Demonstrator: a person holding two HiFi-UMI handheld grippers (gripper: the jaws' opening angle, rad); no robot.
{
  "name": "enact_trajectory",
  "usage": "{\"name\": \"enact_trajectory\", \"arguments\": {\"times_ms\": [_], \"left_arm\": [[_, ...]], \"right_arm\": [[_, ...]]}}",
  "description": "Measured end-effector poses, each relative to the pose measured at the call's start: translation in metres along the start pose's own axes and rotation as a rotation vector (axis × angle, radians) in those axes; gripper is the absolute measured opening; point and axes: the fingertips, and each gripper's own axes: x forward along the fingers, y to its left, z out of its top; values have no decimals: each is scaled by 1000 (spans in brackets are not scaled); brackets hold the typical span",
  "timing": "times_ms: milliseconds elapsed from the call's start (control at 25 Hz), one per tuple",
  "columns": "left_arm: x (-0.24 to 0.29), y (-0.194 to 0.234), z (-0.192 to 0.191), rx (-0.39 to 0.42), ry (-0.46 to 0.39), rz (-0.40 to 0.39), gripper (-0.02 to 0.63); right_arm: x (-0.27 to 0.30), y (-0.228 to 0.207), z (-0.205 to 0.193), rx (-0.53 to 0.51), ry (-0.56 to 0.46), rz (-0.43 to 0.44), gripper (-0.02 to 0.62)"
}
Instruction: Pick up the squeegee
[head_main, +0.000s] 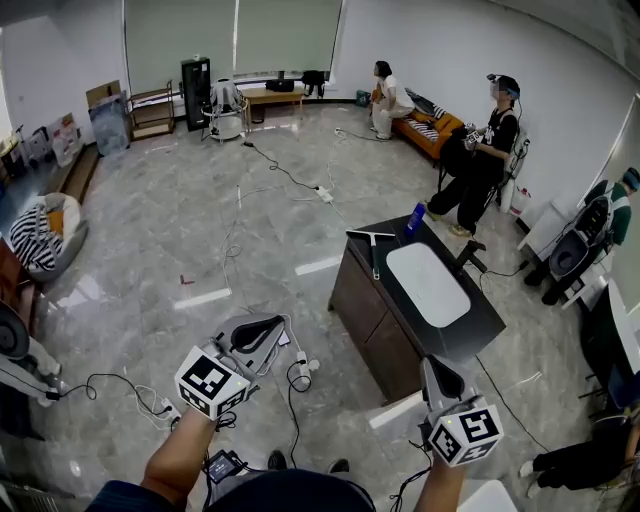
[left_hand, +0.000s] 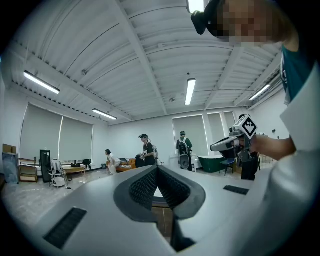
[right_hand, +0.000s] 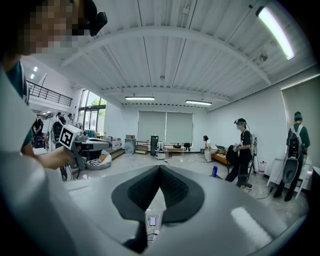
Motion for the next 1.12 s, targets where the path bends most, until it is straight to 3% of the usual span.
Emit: {"name": "enact_trajectory", "arguments": {"times_ms": [480,720,1120], "left_arm": [[12,27,-14,-28,0,8,5],[55,37,-33,-49,34,28,6],[149,42,-28,-42,57,112,6]], "right_arm": [[36,-8,0,4,7,-13,9],[74,-50,-15,24,26,14,9],[138,-149,-19,42,30,107,9]]}}
